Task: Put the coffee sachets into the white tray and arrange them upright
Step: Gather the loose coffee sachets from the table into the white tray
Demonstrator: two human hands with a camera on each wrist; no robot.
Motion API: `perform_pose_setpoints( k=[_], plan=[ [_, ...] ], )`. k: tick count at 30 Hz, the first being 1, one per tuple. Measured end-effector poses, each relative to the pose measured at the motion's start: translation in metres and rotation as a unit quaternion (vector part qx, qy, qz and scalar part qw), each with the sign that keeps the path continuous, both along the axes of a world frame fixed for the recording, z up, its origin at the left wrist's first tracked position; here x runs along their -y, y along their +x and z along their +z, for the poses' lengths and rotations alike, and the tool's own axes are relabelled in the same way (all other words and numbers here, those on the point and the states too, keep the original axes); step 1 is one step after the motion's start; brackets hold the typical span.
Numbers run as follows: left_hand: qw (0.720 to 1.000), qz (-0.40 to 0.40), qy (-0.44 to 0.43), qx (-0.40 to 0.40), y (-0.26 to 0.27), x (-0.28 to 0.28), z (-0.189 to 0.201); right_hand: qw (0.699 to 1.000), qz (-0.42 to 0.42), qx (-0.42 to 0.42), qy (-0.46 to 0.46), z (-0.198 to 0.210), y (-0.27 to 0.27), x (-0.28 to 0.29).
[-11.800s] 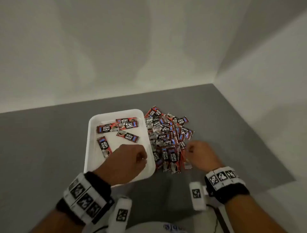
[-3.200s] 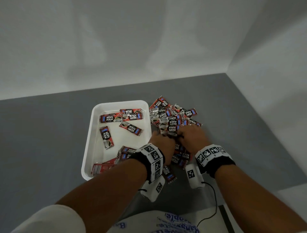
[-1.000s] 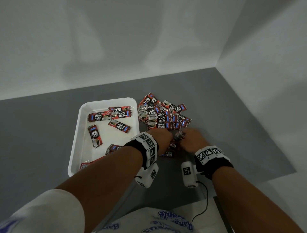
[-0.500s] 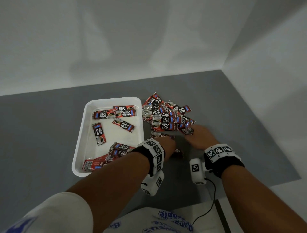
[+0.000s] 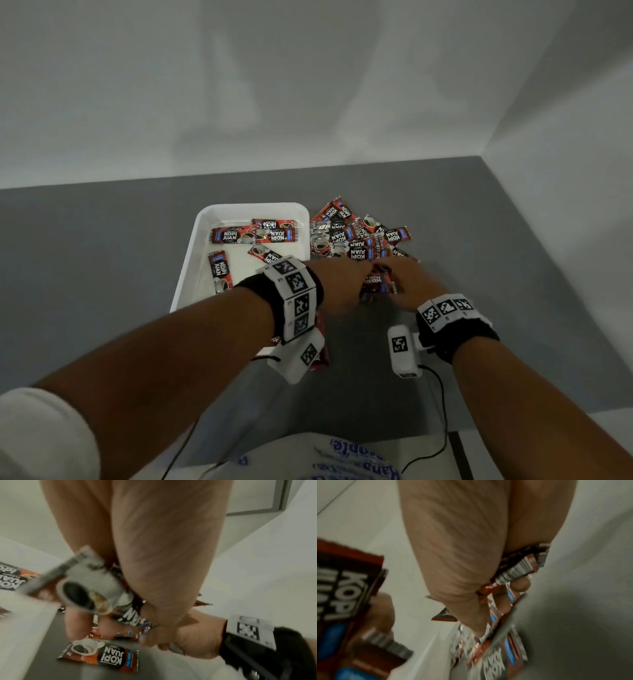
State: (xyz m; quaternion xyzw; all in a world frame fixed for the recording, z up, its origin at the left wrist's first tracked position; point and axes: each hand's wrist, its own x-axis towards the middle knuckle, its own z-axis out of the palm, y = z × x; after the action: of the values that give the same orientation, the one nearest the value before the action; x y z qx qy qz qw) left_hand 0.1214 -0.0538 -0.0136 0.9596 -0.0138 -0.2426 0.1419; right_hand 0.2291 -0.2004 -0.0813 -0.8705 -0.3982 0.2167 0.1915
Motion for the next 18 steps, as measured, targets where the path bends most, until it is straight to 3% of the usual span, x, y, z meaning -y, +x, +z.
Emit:
perform_pose_setpoints(
  k=[3, 6, 9, 12, 18],
  plan=[
    [0.999, -0.005, -0.001, -0.046, -0.009, -0.002, -0.002, 0.998, 0.043, -0.035, -0.016, -0.005, -0.015, -0.006],
    [0.991, -0.064, 0.082, -0.082, -0.016, 0.008, -0.012, 0.997, 0.066, -0.035, -0.023, -0.010, -0.025, -0.014],
    [0.972, -0.123, 0.173, -0.103, -0.022, 0.022, -0.021, 0.999, 0.025, 0.007, -0.045, -0.024, -0.020, -0.016],
    [0.961, -0.171, 0.196, -0.093, -0.023, 0.030, -0.033, 0.997, -0.015, 0.000, -0.081, -0.030, -0.015, -0.006],
    [0.956, -0.181, 0.217, -0.082, -0.021, 0.028, -0.061, 0.992, -0.097, -0.037, -0.067, -0.036, -0.011, 0.021]
  ],
)
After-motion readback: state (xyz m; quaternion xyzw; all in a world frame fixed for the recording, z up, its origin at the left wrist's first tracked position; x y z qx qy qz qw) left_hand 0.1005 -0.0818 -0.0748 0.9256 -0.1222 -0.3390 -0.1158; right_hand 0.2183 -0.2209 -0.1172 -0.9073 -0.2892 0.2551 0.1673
